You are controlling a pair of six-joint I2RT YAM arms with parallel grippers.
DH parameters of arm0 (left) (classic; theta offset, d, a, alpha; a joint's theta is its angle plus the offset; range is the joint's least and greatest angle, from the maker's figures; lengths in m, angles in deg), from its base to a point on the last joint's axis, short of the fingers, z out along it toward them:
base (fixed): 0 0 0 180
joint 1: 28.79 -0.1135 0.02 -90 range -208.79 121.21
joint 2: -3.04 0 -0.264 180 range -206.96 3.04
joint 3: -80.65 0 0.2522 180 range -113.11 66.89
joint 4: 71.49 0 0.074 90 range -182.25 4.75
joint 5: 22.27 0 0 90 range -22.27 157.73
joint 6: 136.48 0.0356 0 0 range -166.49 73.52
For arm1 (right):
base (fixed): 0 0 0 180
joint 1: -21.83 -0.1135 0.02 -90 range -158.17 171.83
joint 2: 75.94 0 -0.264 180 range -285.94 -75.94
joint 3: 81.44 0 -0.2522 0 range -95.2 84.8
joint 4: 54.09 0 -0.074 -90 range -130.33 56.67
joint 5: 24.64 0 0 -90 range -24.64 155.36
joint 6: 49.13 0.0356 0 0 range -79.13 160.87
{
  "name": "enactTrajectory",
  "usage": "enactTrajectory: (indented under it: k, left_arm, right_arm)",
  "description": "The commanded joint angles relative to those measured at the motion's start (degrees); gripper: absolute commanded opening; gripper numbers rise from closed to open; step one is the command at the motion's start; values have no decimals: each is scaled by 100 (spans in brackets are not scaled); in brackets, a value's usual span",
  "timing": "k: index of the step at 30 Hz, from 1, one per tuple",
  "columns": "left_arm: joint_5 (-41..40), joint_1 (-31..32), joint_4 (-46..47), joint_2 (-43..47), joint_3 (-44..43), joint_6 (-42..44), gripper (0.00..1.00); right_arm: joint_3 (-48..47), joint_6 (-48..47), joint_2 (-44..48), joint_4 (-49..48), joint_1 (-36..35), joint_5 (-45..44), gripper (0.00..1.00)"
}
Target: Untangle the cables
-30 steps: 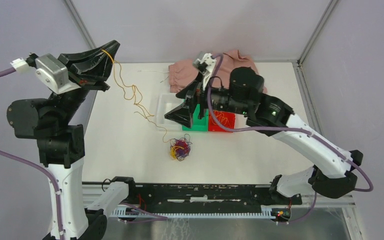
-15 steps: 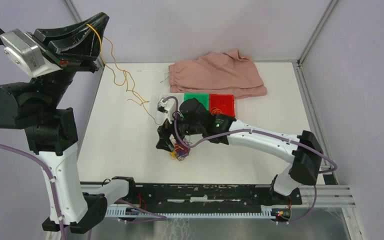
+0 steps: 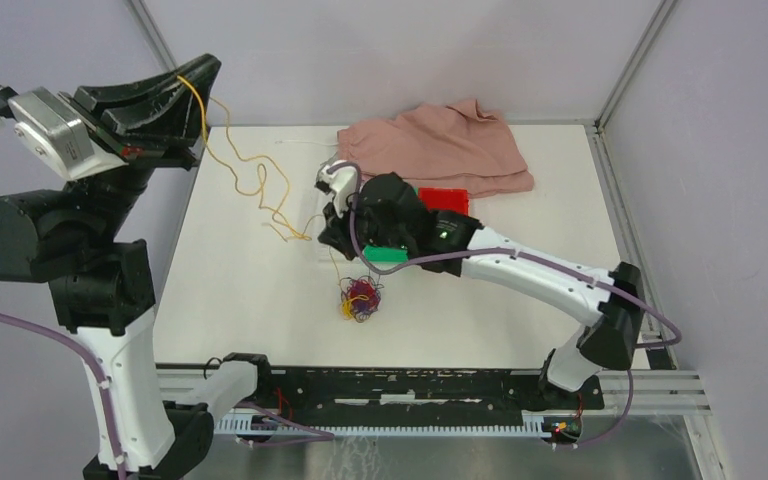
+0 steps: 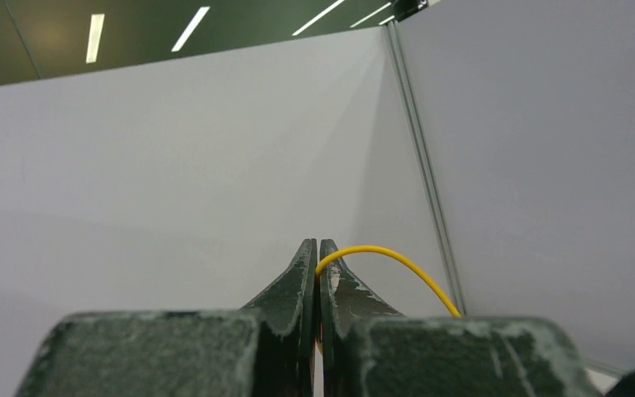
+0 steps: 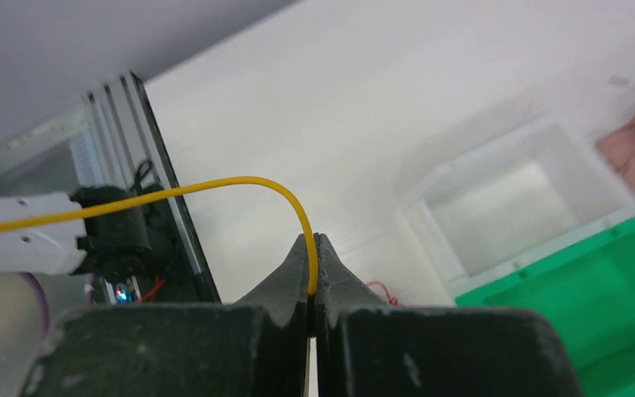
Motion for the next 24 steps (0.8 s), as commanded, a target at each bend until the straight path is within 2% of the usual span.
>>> enactTrajectory:
  k: [1,9,13,16,18,21,24]
  left_arm:
    - [-66,-26,-52,539,801,182,3]
    - [90,-28,-171,1445,2958,-119,3]
    - [428,-26,-245,1671,3902,-532,3]
    - [782,42,-400,1493,4317,-825,5]
    - [669,392,-642,1208,4354,-639,6]
    - [-215,1689,-1294,537,3979,106,4]
    - [-332,2028,-1225,-220,3546,20,3]
  right_arm:
    - [-1064,-274,758,209,61,-241,0]
    - [-1801,-343,1046,802,424,-575,0]
    - [-1562,350,1080,1136,1071,-186,0]
    - [-1095,852,1241,1259,1616,197,0]
    - [-716,1024,1391,1251,1931,350,0]
    - [-341,1164,1555,1379,2388,434,0]
    - [-156,1205,1679,1516,2769,434,0]
